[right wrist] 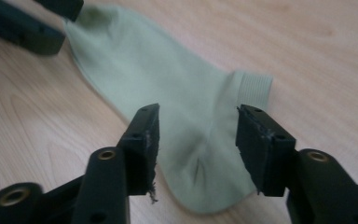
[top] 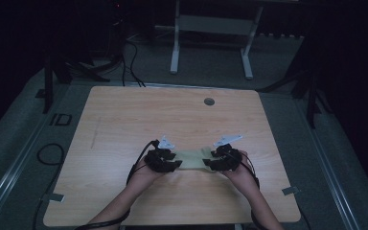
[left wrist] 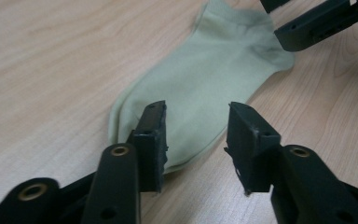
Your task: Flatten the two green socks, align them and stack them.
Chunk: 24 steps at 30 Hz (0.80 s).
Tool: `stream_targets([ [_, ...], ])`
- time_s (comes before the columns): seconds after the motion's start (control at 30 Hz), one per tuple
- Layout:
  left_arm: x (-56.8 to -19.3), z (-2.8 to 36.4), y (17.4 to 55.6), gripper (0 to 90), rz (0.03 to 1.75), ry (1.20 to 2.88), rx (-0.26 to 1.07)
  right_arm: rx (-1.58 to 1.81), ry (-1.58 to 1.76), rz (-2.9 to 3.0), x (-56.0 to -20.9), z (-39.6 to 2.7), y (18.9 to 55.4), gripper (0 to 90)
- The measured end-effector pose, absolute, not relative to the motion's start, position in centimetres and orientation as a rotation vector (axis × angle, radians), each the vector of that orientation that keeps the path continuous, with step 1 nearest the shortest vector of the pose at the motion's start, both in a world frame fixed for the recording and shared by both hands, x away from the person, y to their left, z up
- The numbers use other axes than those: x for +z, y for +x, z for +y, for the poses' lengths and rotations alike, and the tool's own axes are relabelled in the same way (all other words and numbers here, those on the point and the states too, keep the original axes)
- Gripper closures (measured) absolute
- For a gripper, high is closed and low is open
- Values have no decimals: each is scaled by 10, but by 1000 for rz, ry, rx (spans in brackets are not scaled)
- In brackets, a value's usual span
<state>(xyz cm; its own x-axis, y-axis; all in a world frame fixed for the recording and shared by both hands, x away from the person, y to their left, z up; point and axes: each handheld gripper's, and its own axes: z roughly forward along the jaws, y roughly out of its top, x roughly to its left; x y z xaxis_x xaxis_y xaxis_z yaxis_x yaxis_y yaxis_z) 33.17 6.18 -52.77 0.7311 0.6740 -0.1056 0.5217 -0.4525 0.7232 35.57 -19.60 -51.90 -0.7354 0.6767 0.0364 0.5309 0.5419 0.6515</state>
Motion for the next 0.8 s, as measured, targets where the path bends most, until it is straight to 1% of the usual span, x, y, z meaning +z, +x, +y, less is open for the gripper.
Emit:
stream_targets([
  [0.07, -526, 61, 331, 441, 911, 2134, 271, 963, 1019, 2534, -516, -194, 357, 381],
  [0.1, -525, 60, 330, 367, 921, 2125, 276, 963, 1031, 2525, -514, -194, 358, 360],
  [0.13, -525, 60, 330, 282, 932, 2116, 273, 982, 1045, 2520, -513, -193, 358, 322],
  [0.2, -526, 61, 329, 180, 955, 2082, 289, 1034, 1069, 2505, -511, -193, 358, 293],
  [0.23, -526, 62, 328, 125, 951, 2086, 327, 1057, 1065, 2516, -511, -193, 358, 228],
  [0.27, -526, 62, 328, 101, 951, 2086, 327, 1071, 1085, 2536, -511, -193, 358, 177],
  [0.33, -526, 65, 325, 82, 958, 2061, 358, 1076, 1098, 2526, -511, -194, 358, 134],
  [0.4, -527, 69, 323, 80, 966, 2045, 369, 1084, 1093, 2521, -511, -195, 357, 124],
  [0.63, -530, 85, 321, 75, 994, 1995, 357, 1101, 1106, 2408, -510, -210, 356, 124],
  [0.7, -531, 88, 322, 17, 1007, 1988, 355, 1094, 1094, 2404, -509, -214, 355, 124],
  [0.8, -531, 94, 323, 17, 1010, 1990, 373, 1087, 1089, 2400, -509, -220, 354, 124],
])
